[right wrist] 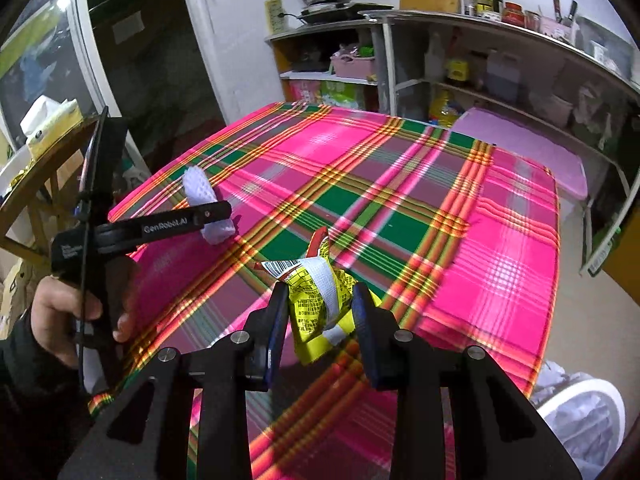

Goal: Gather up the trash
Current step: 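Grasp the yellow wrapper with the right gripper while the left grasps the white foam net, then lift the foam net and yellow wrapper and carry them over the bin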

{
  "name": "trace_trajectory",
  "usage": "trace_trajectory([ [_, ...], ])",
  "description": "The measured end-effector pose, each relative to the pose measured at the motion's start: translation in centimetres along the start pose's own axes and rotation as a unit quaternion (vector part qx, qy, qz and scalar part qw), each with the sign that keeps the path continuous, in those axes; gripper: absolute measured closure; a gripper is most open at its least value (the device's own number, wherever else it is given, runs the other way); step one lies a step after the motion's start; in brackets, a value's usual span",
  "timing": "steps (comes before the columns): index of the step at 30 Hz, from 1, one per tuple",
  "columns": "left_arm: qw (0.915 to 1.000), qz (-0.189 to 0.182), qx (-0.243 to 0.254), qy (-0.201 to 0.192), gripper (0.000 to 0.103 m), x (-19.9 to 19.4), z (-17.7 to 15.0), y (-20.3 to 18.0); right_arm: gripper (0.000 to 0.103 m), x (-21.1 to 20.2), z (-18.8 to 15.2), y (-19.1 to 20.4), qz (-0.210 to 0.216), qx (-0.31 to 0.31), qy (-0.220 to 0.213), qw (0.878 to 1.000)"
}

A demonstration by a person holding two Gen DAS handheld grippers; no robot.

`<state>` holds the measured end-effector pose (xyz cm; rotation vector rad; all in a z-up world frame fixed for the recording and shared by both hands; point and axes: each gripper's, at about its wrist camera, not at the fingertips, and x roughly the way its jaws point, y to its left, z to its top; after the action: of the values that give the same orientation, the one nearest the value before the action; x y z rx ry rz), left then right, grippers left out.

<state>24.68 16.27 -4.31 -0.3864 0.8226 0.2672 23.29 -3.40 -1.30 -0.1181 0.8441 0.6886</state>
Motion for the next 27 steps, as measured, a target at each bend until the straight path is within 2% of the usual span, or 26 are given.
trace_trajectory([
  [2,0.9997,0.010,0.022,-0.002,0.049,0.2,-0.1,-0.7,0.070,-0.3,-0.2,-0.4,0.000,0.006,-0.004,1.000],
  [4,0.9992,0.005,0.039,-0.001,0.066,0.1,-0.2,-1.4,0.070,-0.5,-0.4,-0.6,0.000,0.010,-0.007,1.000],
  [7,0.9977,-0.005,0.067,-0.004,0.078,-0.4,-0.6,-2.6,0.070,-1.1,-0.6,-0.8,-0.001,0.015,-0.012,1.000],
  [10,0.9958,-0.019,0.088,-0.012,0.081,-1.3,-1.3,-3.5,0.070,-1.8,-1.0,-0.9,-0.005,0.020,-0.017,1.000],
  [13,0.9934,-0.050,0.102,-0.018,0.082,-2.7,-2.1,-4.1,0.070,-2.9,-1.4,-1.1,-0.011,0.028,-0.027,0.999],
  [19,0.9840,-0.090,0.146,-0.046,0.082,-7.0,-4.5,-5.9,0.070,-5.2,-2.6,-1.3,-0.025,0.050,-0.047,0.997],
  [27,0.9760,-0.129,0.165,-0.061,0.082,-11.7,-7.2,-7.4,0.070,-9.4,-4.7,-1.3,-0.042,0.074,-0.069,0.994],
])
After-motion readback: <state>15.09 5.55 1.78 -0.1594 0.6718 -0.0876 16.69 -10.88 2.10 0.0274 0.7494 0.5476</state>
